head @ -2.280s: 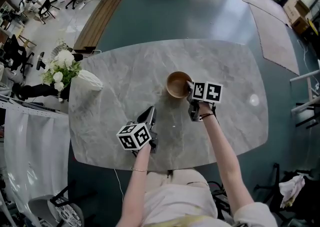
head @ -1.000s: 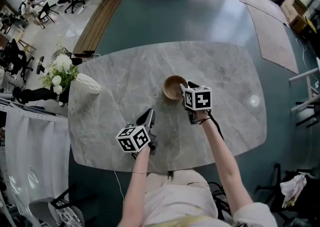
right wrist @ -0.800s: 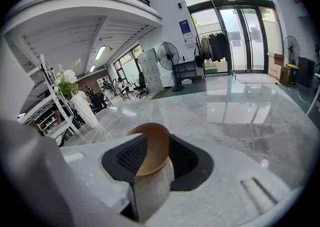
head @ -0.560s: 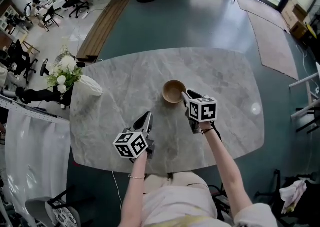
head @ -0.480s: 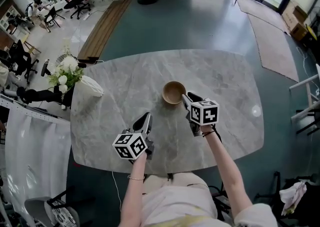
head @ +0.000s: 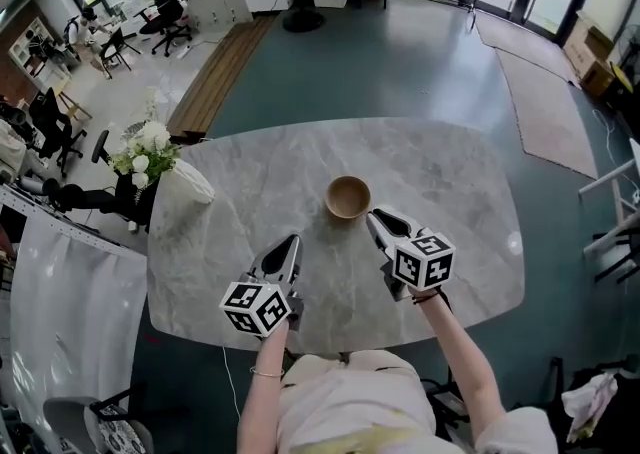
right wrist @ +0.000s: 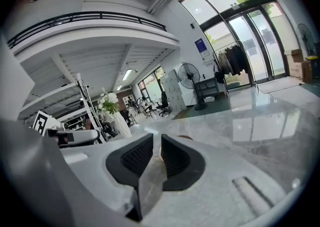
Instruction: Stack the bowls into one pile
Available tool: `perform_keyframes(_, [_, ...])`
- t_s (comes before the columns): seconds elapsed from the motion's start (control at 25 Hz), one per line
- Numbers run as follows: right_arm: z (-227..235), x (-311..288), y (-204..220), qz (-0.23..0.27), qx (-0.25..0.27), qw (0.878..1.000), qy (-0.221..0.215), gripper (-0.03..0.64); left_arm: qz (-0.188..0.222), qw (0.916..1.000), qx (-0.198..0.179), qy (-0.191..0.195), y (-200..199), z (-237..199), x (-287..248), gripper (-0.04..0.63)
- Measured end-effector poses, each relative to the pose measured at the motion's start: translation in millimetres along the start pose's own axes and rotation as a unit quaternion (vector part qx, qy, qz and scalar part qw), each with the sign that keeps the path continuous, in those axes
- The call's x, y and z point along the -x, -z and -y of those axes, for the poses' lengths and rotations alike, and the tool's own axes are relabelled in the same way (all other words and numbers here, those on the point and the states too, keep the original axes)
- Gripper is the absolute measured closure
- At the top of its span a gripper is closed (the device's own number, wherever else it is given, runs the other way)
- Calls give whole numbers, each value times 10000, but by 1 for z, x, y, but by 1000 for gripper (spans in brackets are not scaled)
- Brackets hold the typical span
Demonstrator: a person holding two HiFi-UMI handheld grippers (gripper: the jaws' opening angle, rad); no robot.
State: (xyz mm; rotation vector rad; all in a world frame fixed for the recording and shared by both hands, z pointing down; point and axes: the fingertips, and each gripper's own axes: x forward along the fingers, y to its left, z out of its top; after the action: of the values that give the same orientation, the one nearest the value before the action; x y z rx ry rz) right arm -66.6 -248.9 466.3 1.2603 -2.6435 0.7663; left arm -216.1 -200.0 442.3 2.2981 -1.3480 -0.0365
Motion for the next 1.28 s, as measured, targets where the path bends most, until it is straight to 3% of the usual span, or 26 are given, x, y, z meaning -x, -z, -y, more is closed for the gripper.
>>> perform_keyframes(0.32, [-29,35,-26,568,126,9983,-61,609,232,9977,-642,54,-30,12,24,595])
perform_keyframes(0.6, [-32,60,-53,1105,131,9936,213,609,468,9929,-1087,-153,-55,12,40,596])
perform_keyframes(0.92, [-25,80,-72,1493,132,9877,447,611,734,9891,-1192,-454,-78,3,59,595])
perform_keyframes(1.28, [-20,88,-76,1559,272,9855,611,611,835,9866,-1242,-643,-85,-2,66,596])
